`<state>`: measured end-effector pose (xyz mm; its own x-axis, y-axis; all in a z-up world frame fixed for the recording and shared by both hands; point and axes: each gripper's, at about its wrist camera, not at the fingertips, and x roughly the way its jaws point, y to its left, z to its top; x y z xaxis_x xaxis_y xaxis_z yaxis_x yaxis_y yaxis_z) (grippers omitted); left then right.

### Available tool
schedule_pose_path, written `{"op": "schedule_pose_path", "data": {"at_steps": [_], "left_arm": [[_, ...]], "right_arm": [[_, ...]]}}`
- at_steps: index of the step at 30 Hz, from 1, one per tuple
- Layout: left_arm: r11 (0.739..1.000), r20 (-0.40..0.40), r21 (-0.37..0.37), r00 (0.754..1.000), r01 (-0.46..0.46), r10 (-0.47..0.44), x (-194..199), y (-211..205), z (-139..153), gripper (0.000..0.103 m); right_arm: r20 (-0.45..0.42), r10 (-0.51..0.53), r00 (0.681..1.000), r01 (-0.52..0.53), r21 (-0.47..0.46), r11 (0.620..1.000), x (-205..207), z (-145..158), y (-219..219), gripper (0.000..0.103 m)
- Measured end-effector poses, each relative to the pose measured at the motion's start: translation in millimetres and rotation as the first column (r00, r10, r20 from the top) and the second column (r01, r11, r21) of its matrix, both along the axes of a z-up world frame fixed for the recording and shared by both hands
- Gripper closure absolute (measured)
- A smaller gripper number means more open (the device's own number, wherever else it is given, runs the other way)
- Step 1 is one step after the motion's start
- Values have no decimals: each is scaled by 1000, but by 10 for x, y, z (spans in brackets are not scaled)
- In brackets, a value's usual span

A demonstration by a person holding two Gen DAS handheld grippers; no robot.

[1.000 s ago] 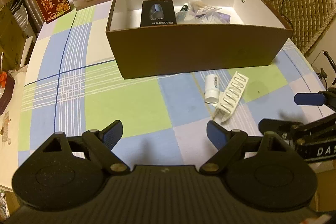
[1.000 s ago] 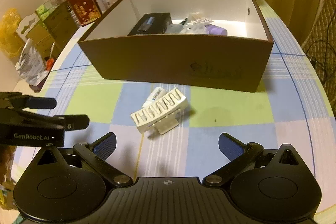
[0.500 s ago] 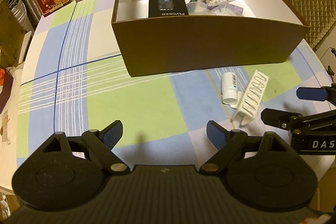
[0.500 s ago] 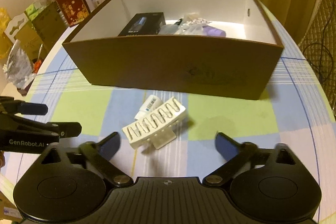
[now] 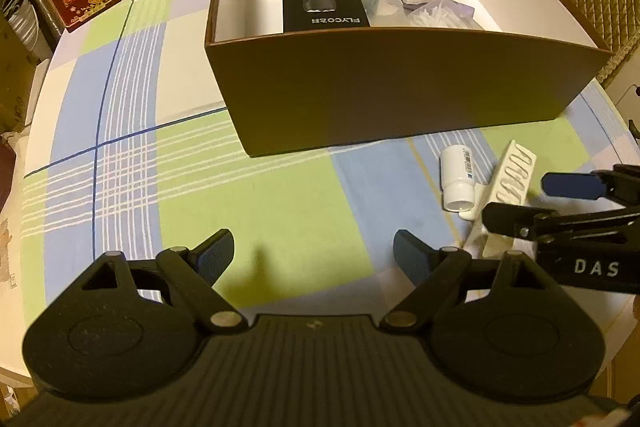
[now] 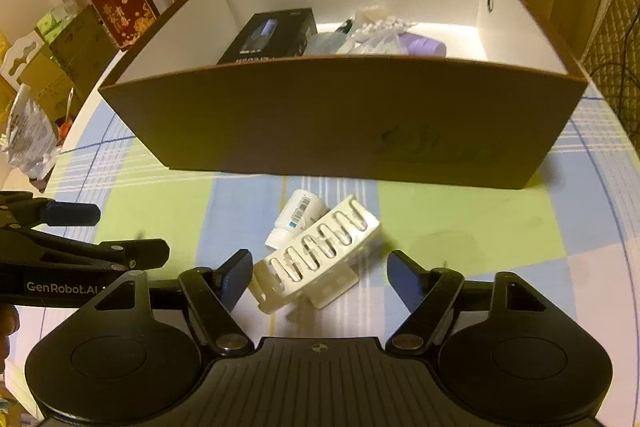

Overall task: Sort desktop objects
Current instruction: 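Grasp the white pill bottle with the left gripper while the right gripper grasps the white plastic tray, then lift the pill bottle and plastic tray off the table with both grippers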

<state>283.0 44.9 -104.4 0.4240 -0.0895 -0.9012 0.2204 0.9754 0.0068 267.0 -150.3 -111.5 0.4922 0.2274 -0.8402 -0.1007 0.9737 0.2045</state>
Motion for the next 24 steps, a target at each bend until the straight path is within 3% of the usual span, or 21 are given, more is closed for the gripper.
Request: {"op": "schedule_pose_path", "data": {"at_steps": [3,5,8,14,24], "left_arm": [[1000,-10,-11,1000,10,-11,38,-3,-21,19],[1000,-13,-15,1000,19,-19,59,-17,-32,19],[999,-17,-17,999,33,-33,97,-47,-50,19],[998,-19,-20,998,60,-60,170,-109,-68,19],[990,-16,-47,990,136,-137,234,-321,-75,19]], "right_arm": [[-14,4,1000,-4,16,1000,34,-48,7,40],[-21,7,1000,-7,0,1000,50,-71,7,57],[-61,10,998,-12,-25,1000,84,-134,-40,76],[-56,-15,998,11,-66,998,96,-140,-260,78],[-44,-140,989,135,-104,985,24,-112,-756,78]]}}
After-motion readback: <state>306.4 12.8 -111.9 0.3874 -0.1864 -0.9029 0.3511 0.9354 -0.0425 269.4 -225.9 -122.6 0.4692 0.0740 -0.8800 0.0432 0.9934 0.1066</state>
